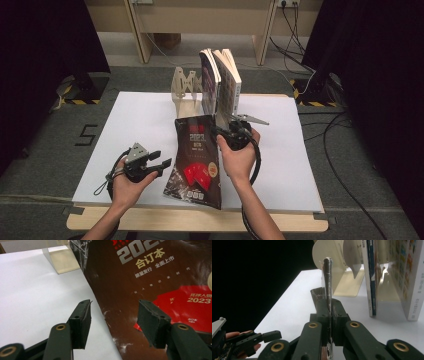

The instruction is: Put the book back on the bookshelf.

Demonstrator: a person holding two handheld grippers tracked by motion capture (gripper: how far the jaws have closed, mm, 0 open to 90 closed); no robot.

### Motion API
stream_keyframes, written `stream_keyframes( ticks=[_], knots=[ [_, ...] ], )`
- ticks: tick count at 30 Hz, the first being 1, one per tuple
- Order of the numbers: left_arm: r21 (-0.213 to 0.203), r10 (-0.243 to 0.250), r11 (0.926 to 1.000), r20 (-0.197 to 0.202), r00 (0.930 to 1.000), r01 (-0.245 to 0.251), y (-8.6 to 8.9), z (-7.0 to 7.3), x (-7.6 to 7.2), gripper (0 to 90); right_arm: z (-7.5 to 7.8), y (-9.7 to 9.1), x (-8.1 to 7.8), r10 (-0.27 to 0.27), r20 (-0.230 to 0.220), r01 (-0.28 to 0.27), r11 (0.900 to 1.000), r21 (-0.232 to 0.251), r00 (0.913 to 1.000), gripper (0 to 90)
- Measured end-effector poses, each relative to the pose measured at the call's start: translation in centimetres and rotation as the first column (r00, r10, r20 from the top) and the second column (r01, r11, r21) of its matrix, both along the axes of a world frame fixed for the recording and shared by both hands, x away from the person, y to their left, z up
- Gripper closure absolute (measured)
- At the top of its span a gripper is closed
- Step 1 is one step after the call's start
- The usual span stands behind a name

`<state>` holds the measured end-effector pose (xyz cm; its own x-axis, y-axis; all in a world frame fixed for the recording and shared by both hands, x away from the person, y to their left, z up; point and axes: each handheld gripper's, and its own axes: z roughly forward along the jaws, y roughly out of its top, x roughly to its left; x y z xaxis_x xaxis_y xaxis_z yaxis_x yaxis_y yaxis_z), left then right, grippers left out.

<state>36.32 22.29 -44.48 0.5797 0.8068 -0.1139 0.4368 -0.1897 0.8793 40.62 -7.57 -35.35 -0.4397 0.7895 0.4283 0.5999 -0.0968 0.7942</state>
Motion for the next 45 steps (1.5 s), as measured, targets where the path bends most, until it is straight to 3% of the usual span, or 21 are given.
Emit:
stream_keyframes(
  ticks=[16,33,45],
  knots=[
    [-0.016,-0.035,0.9992,0.058,0.9977,0.036,-0.7,1.7,1.1,42.8,0.8,0.6,1.1,-0.02,0.052,0.021,0.9997,-0.01,0.9985,87.5],
    [-0.04,-0.045,0.9981,0.063,0.997,0.047,-1.6,2.6,2.6,43.8,1.6,1.3,1.9,-0.074,0.113,0.075,0.9972,-0.004,0.9908,87.5],
    [-0.053,-0.036,0.9978,0.069,0.997,0.039,-1.7,3.2,3.3,41.5,2.3,1.9,2.3,-0.108,0.161,0.11,0.994,0.001,0.9809,87.5]
  ],
)
